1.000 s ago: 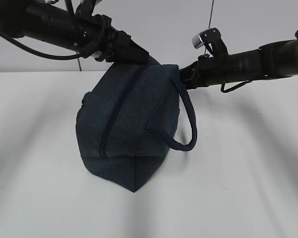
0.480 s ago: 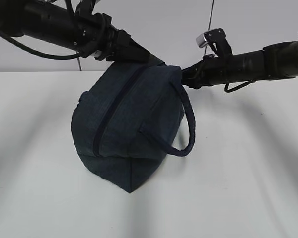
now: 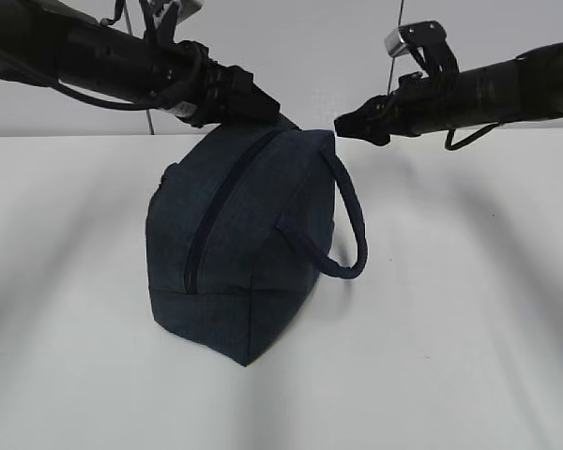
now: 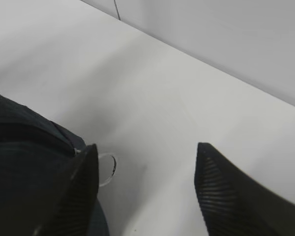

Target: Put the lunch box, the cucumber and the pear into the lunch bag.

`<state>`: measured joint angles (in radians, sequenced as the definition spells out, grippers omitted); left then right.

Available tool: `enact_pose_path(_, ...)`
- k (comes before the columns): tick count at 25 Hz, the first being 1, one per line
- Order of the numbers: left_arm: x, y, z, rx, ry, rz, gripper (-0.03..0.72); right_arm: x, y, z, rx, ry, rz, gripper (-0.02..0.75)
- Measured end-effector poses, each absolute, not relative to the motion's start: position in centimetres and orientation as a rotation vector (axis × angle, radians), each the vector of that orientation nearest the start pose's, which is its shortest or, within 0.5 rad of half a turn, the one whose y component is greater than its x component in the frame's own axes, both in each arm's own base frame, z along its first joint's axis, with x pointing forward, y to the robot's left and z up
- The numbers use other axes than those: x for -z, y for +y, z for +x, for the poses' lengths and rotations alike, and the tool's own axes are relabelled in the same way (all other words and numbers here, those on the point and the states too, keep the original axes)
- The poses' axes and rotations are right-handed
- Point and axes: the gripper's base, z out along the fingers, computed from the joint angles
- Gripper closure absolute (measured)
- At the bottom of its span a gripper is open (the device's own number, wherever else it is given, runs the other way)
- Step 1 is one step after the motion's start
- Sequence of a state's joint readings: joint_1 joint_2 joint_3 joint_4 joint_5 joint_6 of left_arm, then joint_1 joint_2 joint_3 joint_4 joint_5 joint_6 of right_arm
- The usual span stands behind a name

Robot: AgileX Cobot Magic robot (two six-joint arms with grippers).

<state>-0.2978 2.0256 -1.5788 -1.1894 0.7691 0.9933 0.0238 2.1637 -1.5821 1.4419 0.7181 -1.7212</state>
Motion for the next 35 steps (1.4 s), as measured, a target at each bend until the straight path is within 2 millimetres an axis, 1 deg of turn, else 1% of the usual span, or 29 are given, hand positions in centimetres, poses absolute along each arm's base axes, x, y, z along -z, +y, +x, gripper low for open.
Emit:
enact_pose_path(3, -24.7, -18.9, 41.7, 0.993, 2.169, 0.618, 0.249, -20.8, 7.0, 47.1, -0.601, 1.987, -0.708, 0.26)
enact_pose_path(5, -24.6, -18.9, 41.7, 0.976, 2.173, 0.63, 0.214, -21.2, 6.9, 46.8, -0.615, 2.031, -0.684, 0.26)
enact_pose_path(7, -24.6, -18.7, 41.8, 0.916, 2.177, 0.662, 0.2, -21.8, 6.8, 46.4, -0.618, 2.074, -0.68, 0.26)
enact_pose_path(9, -25.1, -18.3, 41.7, 0.832, 2.167, 0.705, 0.194, -22.1, 6.7, 45.9, -0.62, 2.115, -0.685, 0.26)
enact_pose_path(15, -28.6, -17.3, 40.7, 0.679, 2.1, 0.773, 0.193, -23.5, 6.3, 44.3, -0.587, 2.251, -0.718, 0.26)
enact_pose_path(17, -29.4, -17.0, 40.3, 0.636, 2.107, 0.78, 0.193, -23.9, 5.9, 43.8, -0.558, 2.319, -0.698, 0.26)
enact_pose_path(20, -30.1, -16.2, 39.7, 0.549, 2.149, 0.79, 0.193, -24.4, 5.4, 43.0, -0.517, 2.424, -0.65, 0.26)
enact_pose_path(25, -30.9, -14.8, 38.6, 0.4, 2.266, 0.811, 0.193, -24.8, 4.3, 41.7, -0.424, 2.611, -0.545, 0.261)
enact_pose_path(29, -31.4, -13.7, 37.5, 0.296, 2.363, 0.836, 0.218, -24.8, 2.8, 40.5, -0.246, 2.809, -0.417, 0.261)
enact_pose_path(30, -31.4, -13.4, 37.3, 0.264, 2.396, 0.826, 0.221, -24.8, 2.3, 40.1, -0.183, 2.858, -0.373, 0.261)
enact_pose_path(32, -31.3, -12.7, 37.0, 0.193, 2.461, 0.793, 0.223, -24.8, 1.8, 39.7, -0.116, 2.92, -0.312, 0.261)
enact_pose_path(35, -30.9, -11.6, 36.8, 0.062, 2.562, 0.725, 0.225, -24.9, 1.6, 39.1, -0.095, 2.98, -0.248, 0.261)
